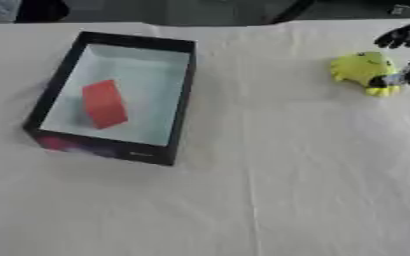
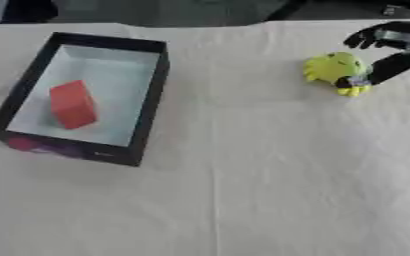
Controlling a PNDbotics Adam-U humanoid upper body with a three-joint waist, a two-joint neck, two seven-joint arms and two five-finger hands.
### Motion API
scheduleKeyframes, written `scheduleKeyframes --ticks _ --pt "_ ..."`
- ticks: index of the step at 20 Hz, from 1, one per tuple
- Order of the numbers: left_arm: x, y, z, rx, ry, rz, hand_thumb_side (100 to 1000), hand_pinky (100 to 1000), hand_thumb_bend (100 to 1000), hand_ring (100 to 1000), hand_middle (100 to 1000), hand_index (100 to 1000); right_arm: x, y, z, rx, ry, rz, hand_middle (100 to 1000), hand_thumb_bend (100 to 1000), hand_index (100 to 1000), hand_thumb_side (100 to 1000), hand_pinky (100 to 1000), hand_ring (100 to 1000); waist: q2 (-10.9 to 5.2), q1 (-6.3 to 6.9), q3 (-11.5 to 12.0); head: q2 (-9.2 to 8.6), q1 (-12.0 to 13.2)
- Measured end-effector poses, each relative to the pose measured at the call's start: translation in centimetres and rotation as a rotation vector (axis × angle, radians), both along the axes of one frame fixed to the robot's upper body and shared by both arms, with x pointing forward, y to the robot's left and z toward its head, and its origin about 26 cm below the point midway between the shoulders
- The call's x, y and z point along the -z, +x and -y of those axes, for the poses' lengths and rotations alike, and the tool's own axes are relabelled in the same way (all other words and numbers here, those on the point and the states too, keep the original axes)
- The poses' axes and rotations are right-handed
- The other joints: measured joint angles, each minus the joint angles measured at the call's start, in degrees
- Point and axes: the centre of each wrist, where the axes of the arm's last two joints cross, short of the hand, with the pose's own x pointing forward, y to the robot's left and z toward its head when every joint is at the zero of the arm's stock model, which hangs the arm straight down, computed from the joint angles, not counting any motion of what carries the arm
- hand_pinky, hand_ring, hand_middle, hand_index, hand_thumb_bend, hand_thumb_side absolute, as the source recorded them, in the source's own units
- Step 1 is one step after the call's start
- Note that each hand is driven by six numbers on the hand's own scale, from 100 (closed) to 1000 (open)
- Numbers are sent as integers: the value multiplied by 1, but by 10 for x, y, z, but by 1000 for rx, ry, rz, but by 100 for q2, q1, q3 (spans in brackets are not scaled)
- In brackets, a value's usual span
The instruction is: Pick up objects on the table and place them in the box.
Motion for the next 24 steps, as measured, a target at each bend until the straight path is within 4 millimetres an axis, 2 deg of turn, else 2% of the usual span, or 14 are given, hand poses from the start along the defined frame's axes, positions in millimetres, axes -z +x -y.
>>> scheduleKeyframes --ticks 4,7,14,20,22,24 --pt "0 0 0 2 1 1 673 810 524 731 783 854 3 2 -1 23 -6 5 838 489 914 418 927 896 18 -3 30 -3 -14" --pt "1 0 1 4 -1 -1 673 811 524 730 781 853 6 3 -1 36 -17 2 809 461 894 353 915 882 30 -6 46 -23 -15" --pt "2 0 2 7 -5 1 673 812 522 729 781 850 7 4 -2 58 -29 10 740 397 842 100 893 875 34 -37 60 -47 -15" --pt "2 0 2 10 -3 0 672 812 518 728 776 844 10 6 -4 74 -55 10 671 372 794 100 869 839 34 -39 90 -53 -16" --pt "2 0 2 9 -3 0 673 812 518 726 776 844 10 6 -4 82 -55 22 616 368 755 100 859 818 34 -39 93 -55 -17" --pt "2 0 2 9 -4 -1 673 812 516 726 775 843 11 6 -4 93 -50 42 547 367 678 100 844 788 34 -40 93 -55 -18"
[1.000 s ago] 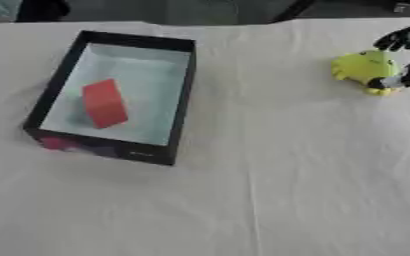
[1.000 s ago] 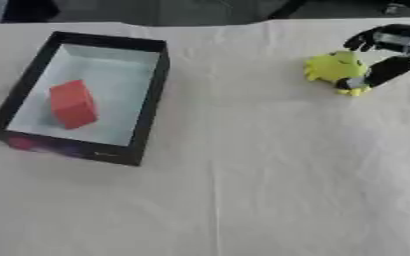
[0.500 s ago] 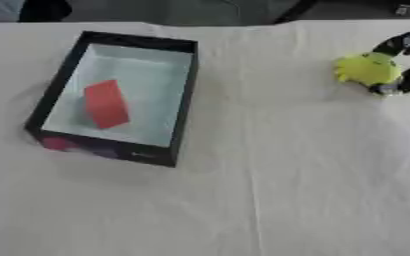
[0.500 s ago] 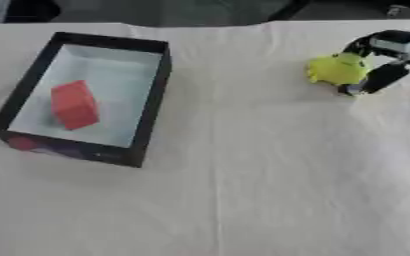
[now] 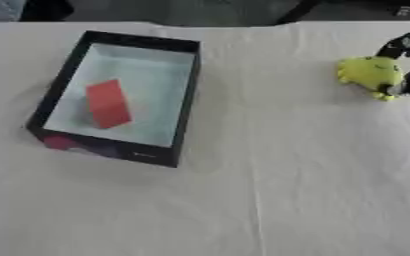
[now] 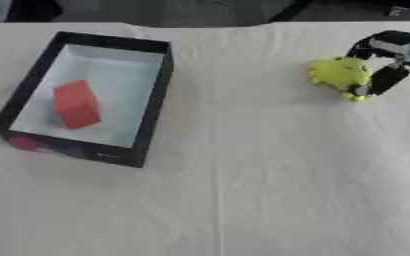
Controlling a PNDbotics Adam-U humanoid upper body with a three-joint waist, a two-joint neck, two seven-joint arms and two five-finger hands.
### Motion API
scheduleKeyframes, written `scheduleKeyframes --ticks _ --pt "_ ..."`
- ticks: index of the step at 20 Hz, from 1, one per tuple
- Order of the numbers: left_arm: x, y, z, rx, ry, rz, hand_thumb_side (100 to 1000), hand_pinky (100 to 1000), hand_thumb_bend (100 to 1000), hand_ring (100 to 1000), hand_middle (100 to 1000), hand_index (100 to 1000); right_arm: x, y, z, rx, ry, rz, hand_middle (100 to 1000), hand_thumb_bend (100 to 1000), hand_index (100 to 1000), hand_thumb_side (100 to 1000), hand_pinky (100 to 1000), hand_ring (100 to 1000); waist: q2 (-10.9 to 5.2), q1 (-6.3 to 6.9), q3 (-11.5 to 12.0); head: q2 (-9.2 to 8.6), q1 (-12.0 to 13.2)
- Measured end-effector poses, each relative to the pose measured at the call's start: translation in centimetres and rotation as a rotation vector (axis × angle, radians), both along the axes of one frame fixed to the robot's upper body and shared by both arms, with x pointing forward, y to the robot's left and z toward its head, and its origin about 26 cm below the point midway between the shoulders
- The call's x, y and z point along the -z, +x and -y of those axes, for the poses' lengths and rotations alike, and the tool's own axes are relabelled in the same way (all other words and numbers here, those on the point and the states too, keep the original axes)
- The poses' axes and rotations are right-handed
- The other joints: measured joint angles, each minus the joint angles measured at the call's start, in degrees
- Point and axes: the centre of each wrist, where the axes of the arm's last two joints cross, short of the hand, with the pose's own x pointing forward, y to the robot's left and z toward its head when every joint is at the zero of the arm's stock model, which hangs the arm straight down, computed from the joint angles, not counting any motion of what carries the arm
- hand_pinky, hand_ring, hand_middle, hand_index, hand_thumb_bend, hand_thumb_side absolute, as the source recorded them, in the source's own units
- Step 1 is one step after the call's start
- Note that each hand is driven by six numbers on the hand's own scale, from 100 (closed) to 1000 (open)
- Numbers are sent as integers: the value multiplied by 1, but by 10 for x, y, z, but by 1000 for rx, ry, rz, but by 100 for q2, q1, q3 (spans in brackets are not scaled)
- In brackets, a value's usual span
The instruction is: Pick up objects on the table and place them in the box.
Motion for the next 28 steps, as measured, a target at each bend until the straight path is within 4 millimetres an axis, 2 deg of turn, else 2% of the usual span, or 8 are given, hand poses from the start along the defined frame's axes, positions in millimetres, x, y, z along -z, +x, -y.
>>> scheduleKeyframes --ticks 5,12,13,14,23,27,28 --pt "0 0 0 0 0 0 674 812 514 726 774 843 -1 1 -5 23 26 82 456 371 563 100 827 741 0 -19 -9 5 5" --pt "1 -2 0 -1 4 -6 676 813 511 727 774 843 -13 -1 -21 -10 46 161 427 385 528 100 815 701 -52 -33 -55 119 74" --pt "1 -2 0 0 5 -5 676 813 510 727 773 843 -16 -2 -22 -16 47 169 421 331 521 100 814 694 -66 -35 -66 141 81" --pt "1 -2 0 0 6 -6 676 813 511 727 773 843 -19 -3 -23 -22 46 176 419 386 520 100 813 692 -77 -35 -79 162 89" --pt "3 -4 -1 -5 9 -16 679 813 507 728 771 843 -54 -16 -35 -95 61 237 416 385 519 100 813 678 -150 -66 -137 217 121" --pt "4 -4 -1 -6 10 -18 679 813 505 728 771 843 -76 -23 -48 -154 68 283 415 385 519 100 816 675 -168 -72 -159 257 152" --pt "4 -5 -1 -6 11 -19 679 812 503 728 771 843 -83 -24 -52 -173 68 299 415 358 519 100 816 675 -177 -77 -171 262 156"
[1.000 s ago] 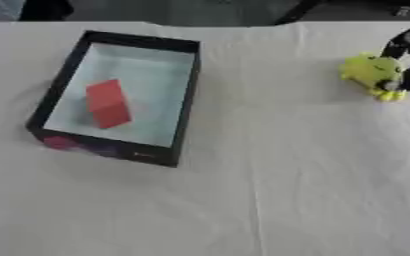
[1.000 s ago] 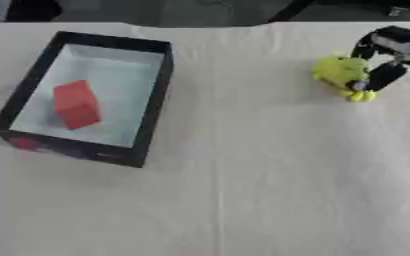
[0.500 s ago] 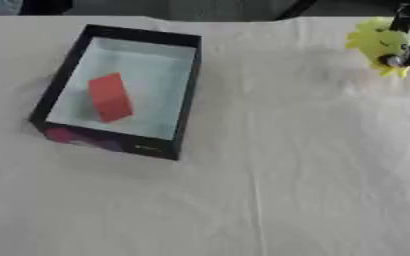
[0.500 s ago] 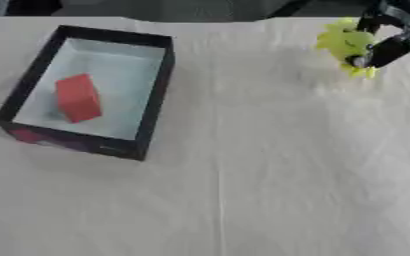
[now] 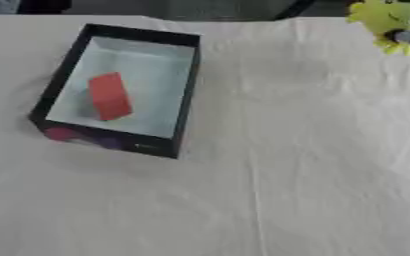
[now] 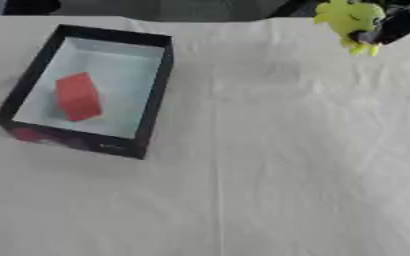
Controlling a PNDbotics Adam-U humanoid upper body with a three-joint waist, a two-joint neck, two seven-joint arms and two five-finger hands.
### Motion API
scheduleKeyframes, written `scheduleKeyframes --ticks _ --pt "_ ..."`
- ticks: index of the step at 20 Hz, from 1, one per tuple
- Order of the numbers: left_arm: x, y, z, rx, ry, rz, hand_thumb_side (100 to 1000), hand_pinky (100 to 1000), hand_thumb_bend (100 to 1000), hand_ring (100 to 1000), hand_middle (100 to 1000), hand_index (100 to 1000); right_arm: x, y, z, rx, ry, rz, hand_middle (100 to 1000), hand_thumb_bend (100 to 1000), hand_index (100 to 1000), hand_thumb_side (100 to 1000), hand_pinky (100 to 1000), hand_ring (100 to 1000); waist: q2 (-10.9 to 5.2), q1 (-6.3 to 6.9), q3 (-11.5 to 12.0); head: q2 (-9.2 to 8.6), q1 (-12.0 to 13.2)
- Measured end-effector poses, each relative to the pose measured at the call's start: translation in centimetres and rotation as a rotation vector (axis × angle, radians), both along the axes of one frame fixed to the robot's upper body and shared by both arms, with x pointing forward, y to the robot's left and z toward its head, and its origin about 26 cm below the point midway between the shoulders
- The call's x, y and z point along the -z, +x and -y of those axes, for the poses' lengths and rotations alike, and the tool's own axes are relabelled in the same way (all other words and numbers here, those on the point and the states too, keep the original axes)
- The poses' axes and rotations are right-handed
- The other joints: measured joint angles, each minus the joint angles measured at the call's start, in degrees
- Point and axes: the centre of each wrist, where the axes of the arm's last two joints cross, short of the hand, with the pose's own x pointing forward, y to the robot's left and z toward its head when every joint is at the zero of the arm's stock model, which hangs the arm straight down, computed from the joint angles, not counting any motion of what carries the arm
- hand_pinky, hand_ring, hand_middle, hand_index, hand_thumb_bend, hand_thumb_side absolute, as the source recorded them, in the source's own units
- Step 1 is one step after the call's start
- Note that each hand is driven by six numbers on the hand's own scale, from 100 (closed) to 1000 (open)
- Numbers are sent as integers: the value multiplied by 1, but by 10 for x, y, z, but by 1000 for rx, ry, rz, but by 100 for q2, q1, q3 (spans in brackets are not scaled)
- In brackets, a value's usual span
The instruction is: Pick up objects on the table and place them in the box.
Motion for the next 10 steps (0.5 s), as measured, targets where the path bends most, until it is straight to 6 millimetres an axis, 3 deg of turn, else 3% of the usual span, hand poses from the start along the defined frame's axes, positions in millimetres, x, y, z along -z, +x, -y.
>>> scheduleKeyframes --ticks 4,10 --pt "0 0 0 2 2 -1 679 813 506 728 771 843 -31 -6 -24 -83 -1 67 414 383 520 100 818 675 -49 -25 -14 11 0" --pt "-1 -1 1 2 8 -4 679 813 507 730 773 844 -71 -13 -92 -246 -11 130 414 386 521 100 818 674 -162 -24 -8 99 0"
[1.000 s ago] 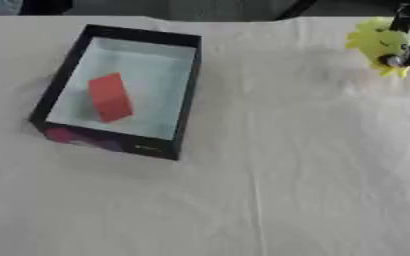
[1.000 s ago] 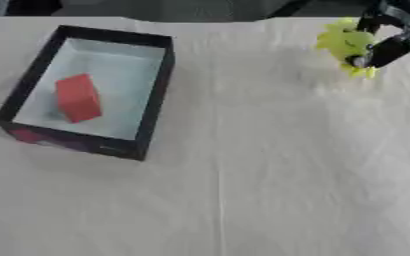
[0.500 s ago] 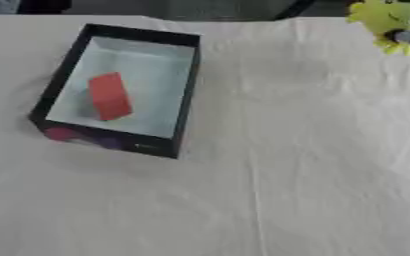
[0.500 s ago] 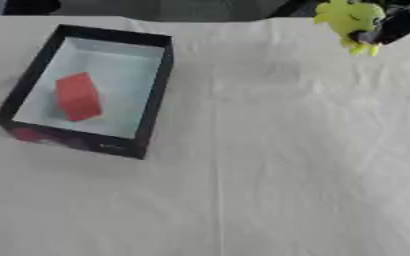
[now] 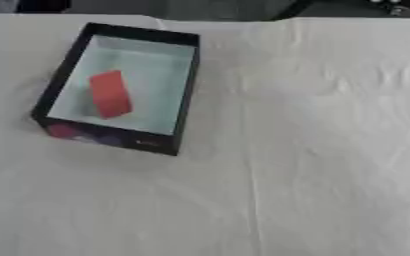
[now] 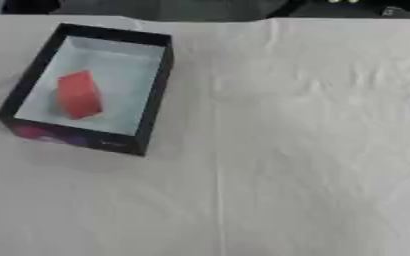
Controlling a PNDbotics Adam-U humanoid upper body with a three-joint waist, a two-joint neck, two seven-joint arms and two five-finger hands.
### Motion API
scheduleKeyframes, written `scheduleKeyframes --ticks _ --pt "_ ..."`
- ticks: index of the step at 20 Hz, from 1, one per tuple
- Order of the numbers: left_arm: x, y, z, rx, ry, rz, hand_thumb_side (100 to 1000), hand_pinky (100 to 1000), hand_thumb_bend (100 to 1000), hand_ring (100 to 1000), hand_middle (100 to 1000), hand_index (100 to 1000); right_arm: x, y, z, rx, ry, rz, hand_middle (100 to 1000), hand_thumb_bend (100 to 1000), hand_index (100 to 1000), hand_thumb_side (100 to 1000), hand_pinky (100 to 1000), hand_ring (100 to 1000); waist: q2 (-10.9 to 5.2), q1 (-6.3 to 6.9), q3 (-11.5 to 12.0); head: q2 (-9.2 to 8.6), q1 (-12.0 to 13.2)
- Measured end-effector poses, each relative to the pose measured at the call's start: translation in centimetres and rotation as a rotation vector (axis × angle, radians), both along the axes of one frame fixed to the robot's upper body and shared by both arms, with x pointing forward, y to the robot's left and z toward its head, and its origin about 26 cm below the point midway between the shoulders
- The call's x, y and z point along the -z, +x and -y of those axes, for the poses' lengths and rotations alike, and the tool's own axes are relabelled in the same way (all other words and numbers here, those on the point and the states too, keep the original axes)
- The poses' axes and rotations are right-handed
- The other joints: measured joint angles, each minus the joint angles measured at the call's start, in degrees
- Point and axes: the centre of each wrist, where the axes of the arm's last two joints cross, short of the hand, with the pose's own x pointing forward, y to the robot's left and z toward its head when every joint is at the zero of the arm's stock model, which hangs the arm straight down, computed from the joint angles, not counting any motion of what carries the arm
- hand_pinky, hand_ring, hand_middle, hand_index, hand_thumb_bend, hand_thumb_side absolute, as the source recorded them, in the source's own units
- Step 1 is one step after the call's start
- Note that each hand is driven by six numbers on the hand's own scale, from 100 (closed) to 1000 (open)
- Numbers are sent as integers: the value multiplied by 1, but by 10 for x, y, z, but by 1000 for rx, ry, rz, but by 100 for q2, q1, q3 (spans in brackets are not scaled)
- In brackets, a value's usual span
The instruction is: Pick up objects on the table and place them in the box.
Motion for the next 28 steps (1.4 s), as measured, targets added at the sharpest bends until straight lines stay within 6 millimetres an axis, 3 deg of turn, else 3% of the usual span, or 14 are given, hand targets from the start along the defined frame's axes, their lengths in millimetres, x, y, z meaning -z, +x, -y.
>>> scheduleKeyframes --ticks 6,11,28 --pt "-1 1 3 11 8 -6 679 813 507 730 773 844 -17 2 -63 -157 -58 7 420 391 522 100 815 675 -92 -6 40 37 -48" --pt "-3 3 6 27 14 -13 679 813 508 731 774 845 -23 3 -103 -260 -88 4 416 389 520 100 819 673 -127 -35 85 58 -118" --pt "-7 8 12 56 26 -15 678 812 511 731 775 845 4 19 -210 -496 -36 -101 407 382 515 100 824 667 -215 -1 162 2 -379"
